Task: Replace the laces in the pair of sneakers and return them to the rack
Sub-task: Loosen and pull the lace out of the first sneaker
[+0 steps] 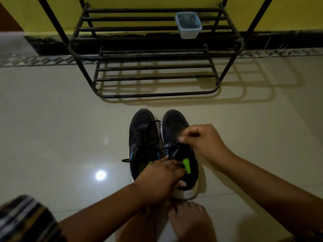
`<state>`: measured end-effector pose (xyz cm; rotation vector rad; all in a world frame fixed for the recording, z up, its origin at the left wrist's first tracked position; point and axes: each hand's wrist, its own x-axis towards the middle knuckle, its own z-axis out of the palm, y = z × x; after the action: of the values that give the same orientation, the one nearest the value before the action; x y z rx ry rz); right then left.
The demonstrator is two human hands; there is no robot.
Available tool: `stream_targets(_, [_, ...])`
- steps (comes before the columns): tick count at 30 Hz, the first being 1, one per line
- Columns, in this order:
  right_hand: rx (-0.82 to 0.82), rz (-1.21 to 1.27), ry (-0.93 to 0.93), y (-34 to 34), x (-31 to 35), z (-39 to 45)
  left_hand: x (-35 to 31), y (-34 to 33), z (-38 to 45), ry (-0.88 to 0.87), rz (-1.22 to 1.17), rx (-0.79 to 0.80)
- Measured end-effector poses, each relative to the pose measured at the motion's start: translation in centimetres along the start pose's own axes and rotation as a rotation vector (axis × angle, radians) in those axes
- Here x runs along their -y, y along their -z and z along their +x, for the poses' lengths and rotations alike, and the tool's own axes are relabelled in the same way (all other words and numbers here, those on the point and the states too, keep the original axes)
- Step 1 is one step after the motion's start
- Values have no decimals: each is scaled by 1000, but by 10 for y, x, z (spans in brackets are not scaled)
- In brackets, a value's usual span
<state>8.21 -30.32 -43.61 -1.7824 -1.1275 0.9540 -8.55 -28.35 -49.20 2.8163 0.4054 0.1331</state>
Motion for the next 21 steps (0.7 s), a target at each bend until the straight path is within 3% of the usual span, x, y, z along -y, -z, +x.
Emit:
stream_targets(1, [-1,206,-95,3,7,0,0,1,0,1,0,0])
stream_targets(3, [-23,199,-70,6,14,2,0,2,0,5,0,-4])
stream_targets(10, [80,-742,252,-2,-20,-3,-1,2,0,9,13,12])
stream_targets(14, [27,-997,502,-2,-30,-7,-1,5,-1,41,-20,82])
stream_targets(17, [27,-954,537,-3,-31,-5,-2,5,-1,50,10,86])
stream_targets(21, [-30,-366,216,2,4,-6,0,5,-1,47,-6,96])
